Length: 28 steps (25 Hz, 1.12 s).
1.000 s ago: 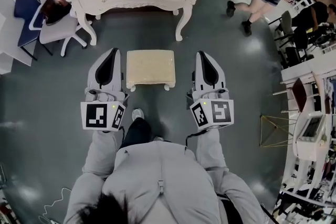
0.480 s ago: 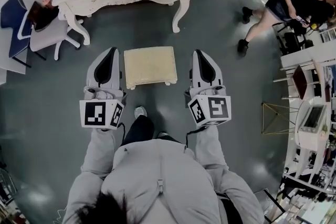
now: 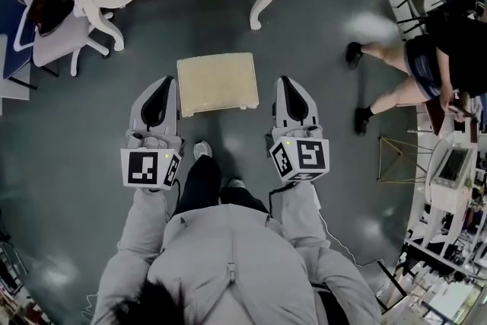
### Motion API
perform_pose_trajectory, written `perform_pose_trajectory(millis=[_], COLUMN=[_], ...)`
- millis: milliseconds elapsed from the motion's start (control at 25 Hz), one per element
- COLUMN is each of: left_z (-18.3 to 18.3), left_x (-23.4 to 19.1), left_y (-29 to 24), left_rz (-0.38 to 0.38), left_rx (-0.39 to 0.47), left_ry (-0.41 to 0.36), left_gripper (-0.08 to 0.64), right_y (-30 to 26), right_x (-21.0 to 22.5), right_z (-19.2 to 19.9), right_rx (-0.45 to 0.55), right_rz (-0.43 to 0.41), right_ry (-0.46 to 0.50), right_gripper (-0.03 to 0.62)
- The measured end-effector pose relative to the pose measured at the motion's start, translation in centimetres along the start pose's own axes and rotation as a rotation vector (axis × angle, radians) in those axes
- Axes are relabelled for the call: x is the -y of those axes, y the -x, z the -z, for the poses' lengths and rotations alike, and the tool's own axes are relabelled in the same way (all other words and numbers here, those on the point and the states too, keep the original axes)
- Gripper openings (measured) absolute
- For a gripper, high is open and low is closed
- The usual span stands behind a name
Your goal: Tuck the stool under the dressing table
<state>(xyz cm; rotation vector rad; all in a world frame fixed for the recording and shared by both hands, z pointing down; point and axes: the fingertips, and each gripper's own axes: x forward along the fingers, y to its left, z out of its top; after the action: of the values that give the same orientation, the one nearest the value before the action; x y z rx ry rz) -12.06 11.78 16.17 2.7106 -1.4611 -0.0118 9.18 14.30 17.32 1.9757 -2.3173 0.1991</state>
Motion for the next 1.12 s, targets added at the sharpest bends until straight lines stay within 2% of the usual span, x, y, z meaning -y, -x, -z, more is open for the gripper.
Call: perform_pose_trajectory(millis=[120, 280, 800, 1120], left_z=[1.9, 4.6, 13.6, 19.9], left_x=[-0.2, -0.2, 3.0, 3.3], left_y=[0.2, 0.9, 4.6, 5.8], left_rz=[0.007, -0.005, -0.037, -0.034], left_rx=[-0.024, -0.057, -0.171, -0.249], left_ry=[0.004, 0.005, 0.026, 0.057], left_gripper=[0.009, 0.012, 0.015, 0.080], right_y=[-0.1, 0.2, 3.2, 2.8], right_x=[0.0, -0.3, 0.3, 0.0], right_z=[1.8, 4.6, 15.1, 21.8], right_rx=[-0.031, -0.083, -0.233, -0.312], right_rz=[0.002, -0.013, -0.070, -0.100], right_ry=[0.002, 0.012, -0.024, -0.023], right_gripper=[0.009, 0.047, 0.146, 0.195])
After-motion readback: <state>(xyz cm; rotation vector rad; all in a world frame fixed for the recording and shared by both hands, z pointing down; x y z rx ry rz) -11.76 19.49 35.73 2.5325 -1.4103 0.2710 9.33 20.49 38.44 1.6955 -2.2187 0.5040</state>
